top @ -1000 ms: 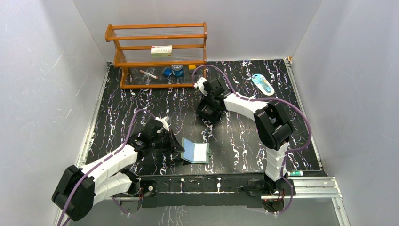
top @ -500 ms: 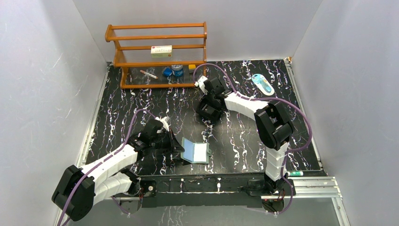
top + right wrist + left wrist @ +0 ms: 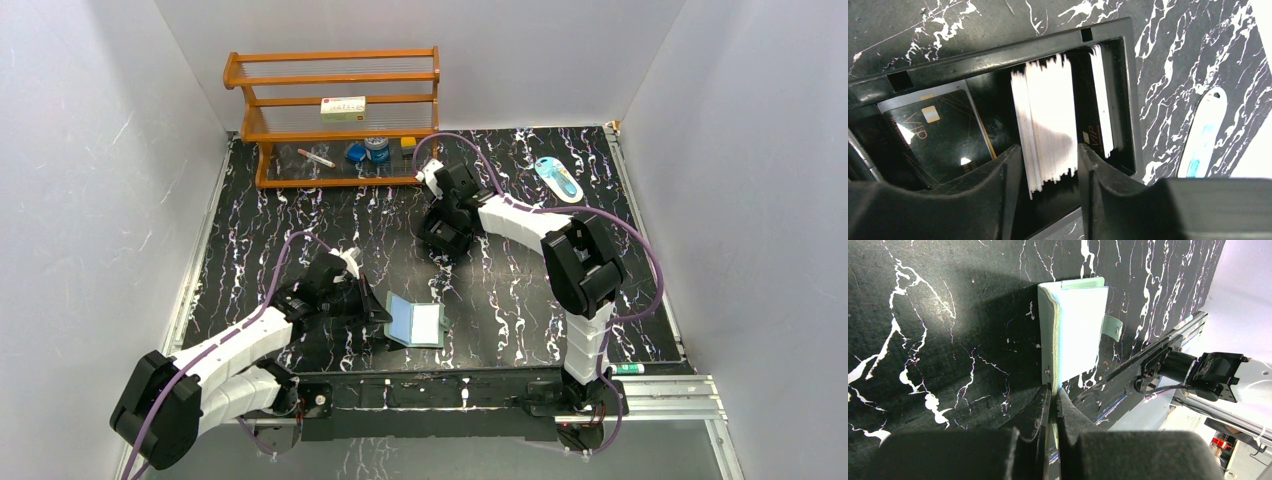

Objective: Put the credit cards into the card holder
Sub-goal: Pick up the credit card from the storage box.

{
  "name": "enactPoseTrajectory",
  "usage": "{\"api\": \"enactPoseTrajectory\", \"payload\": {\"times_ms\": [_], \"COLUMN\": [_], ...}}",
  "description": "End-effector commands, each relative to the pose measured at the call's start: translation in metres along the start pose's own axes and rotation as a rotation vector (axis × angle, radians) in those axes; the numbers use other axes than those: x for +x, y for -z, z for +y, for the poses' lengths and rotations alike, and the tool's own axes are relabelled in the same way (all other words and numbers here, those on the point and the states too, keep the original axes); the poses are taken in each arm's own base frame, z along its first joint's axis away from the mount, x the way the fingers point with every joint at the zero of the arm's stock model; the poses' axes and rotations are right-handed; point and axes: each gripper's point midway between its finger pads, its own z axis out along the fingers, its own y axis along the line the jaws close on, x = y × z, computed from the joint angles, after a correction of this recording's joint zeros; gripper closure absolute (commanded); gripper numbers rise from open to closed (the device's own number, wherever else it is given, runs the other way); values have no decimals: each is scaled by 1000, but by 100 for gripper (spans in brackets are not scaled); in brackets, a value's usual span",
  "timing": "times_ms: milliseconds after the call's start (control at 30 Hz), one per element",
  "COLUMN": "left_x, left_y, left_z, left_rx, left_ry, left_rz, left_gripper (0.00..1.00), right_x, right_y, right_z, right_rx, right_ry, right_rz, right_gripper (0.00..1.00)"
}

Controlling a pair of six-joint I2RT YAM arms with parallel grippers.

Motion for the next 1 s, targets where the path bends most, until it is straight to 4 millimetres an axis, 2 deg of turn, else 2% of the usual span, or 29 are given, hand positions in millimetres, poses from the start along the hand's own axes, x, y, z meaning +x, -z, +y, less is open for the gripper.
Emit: {"api": "enactPoseTrajectory", "payload": {"times_ms": [0, 200, 533, 700, 967], "left_x": [-5, -5, -5, -4, -4], "left_y": [4, 4, 5, 5, 4], "left_z": [-11, -12, -12, -11, -11], "left_rx": [39, 40, 39, 38, 37], "left_ry": [-4, -3, -4, -4, -4], "left_rz": [-11, -10, -12, -11, -10], "left_gripper": [100, 100, 100, 100, 100], "right_x": [-28, -24, -31, -31, -18], "right_y": [13, 5, -3, -6, -13], "right_z": [-27, -31, -40, -33, -18], "right_rx": [74, 109, 99, 66, 14], "right_ry": [-33, -12, -44, -45, -31], "right_rz": [-66, -47, -64, -63, -37], "right_gripper": [46, 44, 44, 44, 43]}}
